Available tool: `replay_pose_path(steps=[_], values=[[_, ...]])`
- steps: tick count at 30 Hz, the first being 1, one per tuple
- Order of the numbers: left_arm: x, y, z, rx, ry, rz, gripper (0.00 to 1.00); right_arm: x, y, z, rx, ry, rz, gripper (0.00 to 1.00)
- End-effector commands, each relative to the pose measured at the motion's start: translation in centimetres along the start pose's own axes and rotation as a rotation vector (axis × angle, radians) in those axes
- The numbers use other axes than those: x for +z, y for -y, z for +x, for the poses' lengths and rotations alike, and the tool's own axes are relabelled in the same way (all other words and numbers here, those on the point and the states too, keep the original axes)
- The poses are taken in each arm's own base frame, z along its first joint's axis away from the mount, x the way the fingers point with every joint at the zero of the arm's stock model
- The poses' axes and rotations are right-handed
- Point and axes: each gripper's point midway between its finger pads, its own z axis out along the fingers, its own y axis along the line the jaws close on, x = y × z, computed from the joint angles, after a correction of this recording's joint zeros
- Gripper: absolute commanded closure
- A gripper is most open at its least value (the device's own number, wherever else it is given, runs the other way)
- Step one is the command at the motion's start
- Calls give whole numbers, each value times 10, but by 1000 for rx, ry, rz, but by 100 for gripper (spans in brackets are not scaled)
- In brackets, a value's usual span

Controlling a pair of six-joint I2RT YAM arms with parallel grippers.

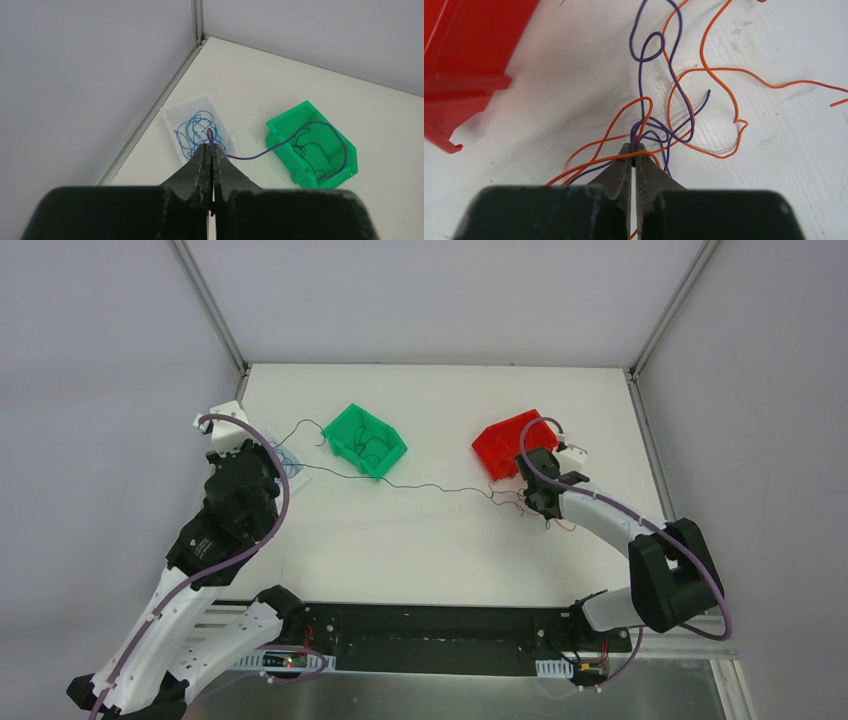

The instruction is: Untangle the cables

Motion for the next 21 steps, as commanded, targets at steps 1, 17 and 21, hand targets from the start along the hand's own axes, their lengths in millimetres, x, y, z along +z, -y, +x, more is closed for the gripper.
replay_pose_path(steps=[1,17,21], values=[[0,-10,-4,23,6,-46,100,-4,6,-12,49,33,-15,100],[10,54,5,-8,-72,226,100,-6,6,-15,212,-33,-162,100],[-10,131,29,-31,-204,602,95,-20,-13,-14,208,-58,-293,100]])
